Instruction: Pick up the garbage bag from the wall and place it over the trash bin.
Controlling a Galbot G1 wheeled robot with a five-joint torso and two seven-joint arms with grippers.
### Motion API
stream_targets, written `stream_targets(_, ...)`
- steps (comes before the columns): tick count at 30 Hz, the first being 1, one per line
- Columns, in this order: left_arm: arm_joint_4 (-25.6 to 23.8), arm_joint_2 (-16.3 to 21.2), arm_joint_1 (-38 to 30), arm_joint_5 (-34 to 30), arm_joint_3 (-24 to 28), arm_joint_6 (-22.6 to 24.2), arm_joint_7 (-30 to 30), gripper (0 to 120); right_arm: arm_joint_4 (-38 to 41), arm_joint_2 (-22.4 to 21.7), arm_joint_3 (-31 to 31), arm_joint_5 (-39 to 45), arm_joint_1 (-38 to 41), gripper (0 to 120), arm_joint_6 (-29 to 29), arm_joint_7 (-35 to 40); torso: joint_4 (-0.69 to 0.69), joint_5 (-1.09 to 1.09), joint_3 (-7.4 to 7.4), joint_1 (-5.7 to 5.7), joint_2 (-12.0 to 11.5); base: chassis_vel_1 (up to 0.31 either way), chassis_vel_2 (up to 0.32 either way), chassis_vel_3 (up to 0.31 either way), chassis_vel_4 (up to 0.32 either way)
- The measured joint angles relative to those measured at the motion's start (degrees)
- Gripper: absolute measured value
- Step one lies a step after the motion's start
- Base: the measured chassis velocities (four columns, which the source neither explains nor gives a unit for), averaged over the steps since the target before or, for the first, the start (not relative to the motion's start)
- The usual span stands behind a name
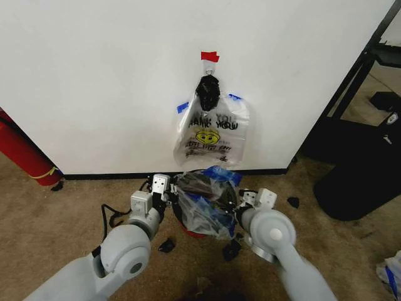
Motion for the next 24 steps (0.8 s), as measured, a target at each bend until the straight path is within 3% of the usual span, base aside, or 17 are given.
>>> stream_targets(6,-0.62,2.0,1.43,-0.93,-1.04,0.04,-0.29,0,1.47,-0.62,1.06,-0.38,-2.02,0,-0.07,-0.8,0.0,0.0,0.0,0.0,0.0,0.0,0.0,0.0,0.0)
stream_targets(10,-3.54,2.7,2.43,-0.94,-1.2,0.66,0.17,0,2.03,-0.59,1.21,-1.08,-2.8,0,-0.1,-1.21,0.0,-0.01,0.0,0.0,0.0,0.0,0.0,0.0,0.0)
stream_targets(17,-12.51,8.36,5.08,-1.07,-4.99,3.43,5.69,30,1.97,-0.24,1.87,-3.19,-4.23,0,-0.18,-2.47,0.0,0.0,0.0,0.0,0.0,0.0,0.0,0.0,0.0)
stream_targets(24,-15.07,13.06,2.15,1.84,-4.88,1.83,13.57,49,2.26,-0.07,2.62,-3.66,-5.08,0,-0.17,-2.78,-0.01,0.0,0.0,0.0,0.0,0.0,0.0,0.0,0.0)
